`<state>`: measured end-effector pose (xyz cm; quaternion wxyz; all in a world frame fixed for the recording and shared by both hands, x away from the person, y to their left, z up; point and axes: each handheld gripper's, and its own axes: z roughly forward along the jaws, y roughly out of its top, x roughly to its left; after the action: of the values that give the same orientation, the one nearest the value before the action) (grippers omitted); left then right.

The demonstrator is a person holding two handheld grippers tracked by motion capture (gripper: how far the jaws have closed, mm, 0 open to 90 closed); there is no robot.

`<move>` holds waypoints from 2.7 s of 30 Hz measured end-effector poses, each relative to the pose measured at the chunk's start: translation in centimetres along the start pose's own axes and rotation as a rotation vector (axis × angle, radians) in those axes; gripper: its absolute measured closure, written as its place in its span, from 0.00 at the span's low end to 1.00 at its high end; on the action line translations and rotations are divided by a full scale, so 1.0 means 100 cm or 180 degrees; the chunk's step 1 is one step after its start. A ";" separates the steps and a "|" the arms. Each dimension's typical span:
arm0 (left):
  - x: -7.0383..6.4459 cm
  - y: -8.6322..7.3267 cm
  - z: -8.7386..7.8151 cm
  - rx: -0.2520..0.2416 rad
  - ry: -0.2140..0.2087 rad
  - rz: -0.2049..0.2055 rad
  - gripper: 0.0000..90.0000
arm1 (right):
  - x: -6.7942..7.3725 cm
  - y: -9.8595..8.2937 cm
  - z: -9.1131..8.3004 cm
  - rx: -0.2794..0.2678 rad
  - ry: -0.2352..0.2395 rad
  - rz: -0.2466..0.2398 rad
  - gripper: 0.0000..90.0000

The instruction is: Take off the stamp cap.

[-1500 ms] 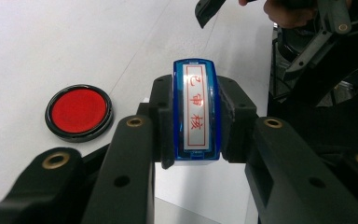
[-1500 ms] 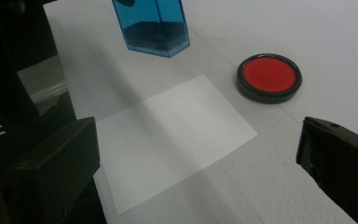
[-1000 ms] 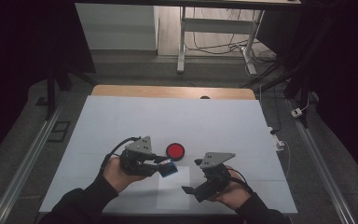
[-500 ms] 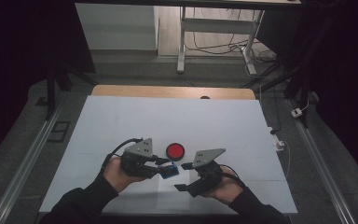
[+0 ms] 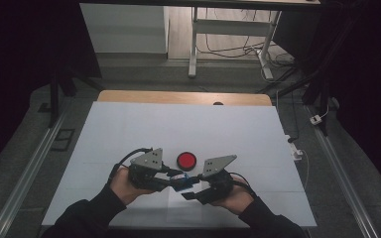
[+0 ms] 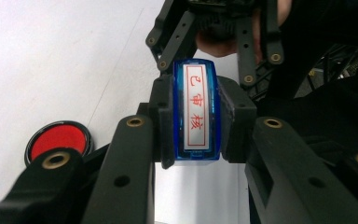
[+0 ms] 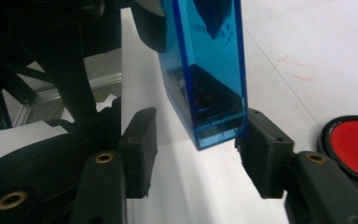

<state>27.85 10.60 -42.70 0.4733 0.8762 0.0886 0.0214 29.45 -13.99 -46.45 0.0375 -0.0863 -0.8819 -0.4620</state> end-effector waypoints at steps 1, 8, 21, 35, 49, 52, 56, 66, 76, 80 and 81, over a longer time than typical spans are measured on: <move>0.000 0.000 0.000 -0.0020 -0.0012 0.0017 0.78 | -0.001 0.000 0.000 -0.0031 0.0059 0.0013 0.60; -0.002 0.000 -0.001 -0.0126 -0.0081 0.0119 0.78 | -0.003 0.001 0.000 -0.0096 0.0167 0.0005 0.69; -0.001 -0.002 -0.005 -0.0270 -0.0167 0.0208 0.78 | -0.005 0.001 -0.003 -0.0229 0.0363 0.0017 0.75; -0.003 -0.002 -0.006 -0.0320 -0.0123 0.0278 0.79 | -0.006 0.002 -0.005 -0.0210 0.0388 0.0236 0.76; -0.004 -0.002 -0.007 -0.0289 0.0036 0.0309 0.79 | -0.006 0.002 -0.003 -0.0090 0.0332 0.0438 0.76; -0.003 -0.002 -0.009 -0.0304 0.0042 0.0259 0.78 | -0.006 0.001 -0.002 -0.0074 0.0297 0.0429 0.76; -0.002 -0.002 -0.008 -0.0285 0.0060 0.0197 0.78 | -0.004 0.001 -0.002 -0.0043 0.0218 0.0348 0.76; 0.000 -0.003 -0.010 -0.0263 0.0123 0.0067 0.78 | 0.000 -0.001 -0.007 0.0049 0.0018 0.0200 0.76; 0.004 -0.005 -0.010 -0.0194 0.0225 -0.0110 0.78 | 0.003 -0.003 -0.012 0.0126 -0.0208 0.0178 0.76; 0.005 -0.006 -0.010 -0.0173 0.0253 -0.0165 0.78 | 0.004 -0.004 -0.016 0.0128 -0.0233 0.0160 0.76; 0.005 -0.007 -0.010 -0.0168 0.0261 -0.0178 0.78 | 0.004 -0.005 -0.018 0.0135 -0.0257 0.0150 0.76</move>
<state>28.15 11.86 -42.73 0.4927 0.8589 0.1318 0.0463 28.95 -15.65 -45.78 0.0145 -0.1248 -0.8900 -0.4383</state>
